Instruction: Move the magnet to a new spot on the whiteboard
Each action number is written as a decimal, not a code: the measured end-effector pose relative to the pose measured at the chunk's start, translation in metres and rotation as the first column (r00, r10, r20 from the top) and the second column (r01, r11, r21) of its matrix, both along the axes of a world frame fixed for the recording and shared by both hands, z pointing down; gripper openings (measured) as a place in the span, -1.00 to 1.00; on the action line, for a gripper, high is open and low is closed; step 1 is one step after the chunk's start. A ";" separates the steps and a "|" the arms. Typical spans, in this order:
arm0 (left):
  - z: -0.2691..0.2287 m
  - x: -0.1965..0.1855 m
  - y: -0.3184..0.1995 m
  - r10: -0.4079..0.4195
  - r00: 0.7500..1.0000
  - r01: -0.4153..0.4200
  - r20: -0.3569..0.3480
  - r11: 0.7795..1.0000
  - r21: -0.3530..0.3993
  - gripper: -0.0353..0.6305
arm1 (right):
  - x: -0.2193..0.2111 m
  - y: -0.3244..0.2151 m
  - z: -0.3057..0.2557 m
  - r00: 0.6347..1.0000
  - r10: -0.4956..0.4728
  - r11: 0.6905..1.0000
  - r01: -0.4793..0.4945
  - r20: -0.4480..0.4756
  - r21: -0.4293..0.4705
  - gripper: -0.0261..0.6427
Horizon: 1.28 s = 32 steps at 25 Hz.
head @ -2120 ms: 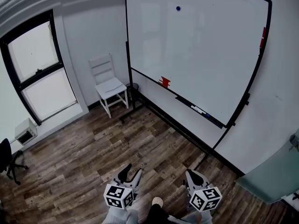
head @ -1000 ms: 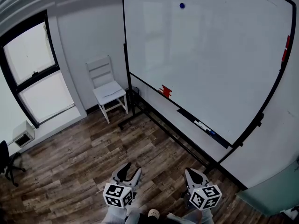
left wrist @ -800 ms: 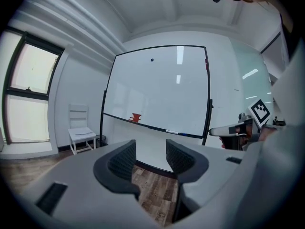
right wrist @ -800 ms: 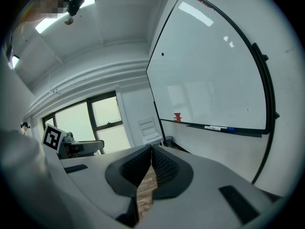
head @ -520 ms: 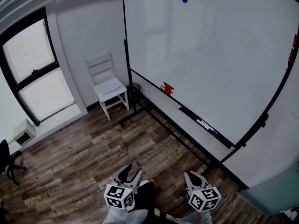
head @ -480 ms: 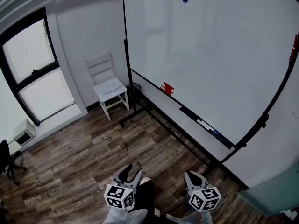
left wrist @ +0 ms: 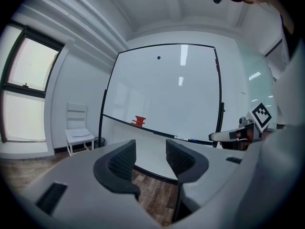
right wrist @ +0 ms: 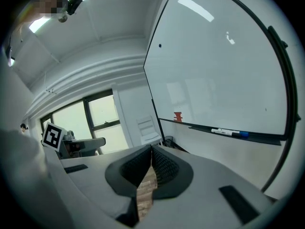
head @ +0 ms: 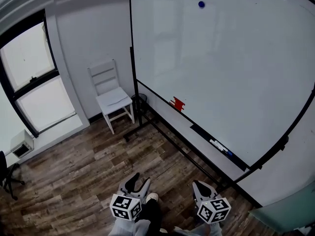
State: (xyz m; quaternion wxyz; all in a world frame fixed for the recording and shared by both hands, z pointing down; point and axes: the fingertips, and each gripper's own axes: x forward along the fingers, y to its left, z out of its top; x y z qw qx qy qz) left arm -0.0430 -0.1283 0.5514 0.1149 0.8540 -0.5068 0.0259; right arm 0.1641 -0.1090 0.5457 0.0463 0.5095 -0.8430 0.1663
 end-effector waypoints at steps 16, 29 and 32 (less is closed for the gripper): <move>-0.027 -0.018 -0.143 0.045 0.999 -0.045 0.010 0.999 0.013 -0.32 | -0.018 -0.132 -0.022 0.999 0.049 0.999 -0.049 0.011 0.005 -0.84; -0.021 -0.032 -0.232 0.093 0.996 -0.093 0.003 0.996 0.003 -0.32 | -0.033 -0.211 -0.022 0.996 0.095 0.995 -0.095 0.000 0.005 -0.84; -0.020 -0.032 -0.251 0.112 0.994 -0.112 -0.003 0.994 0.004 -0.32 | -0.034 -0.227 -0.022 0.993 0.116 0.993 -0.116 0.000 0.006 -0.84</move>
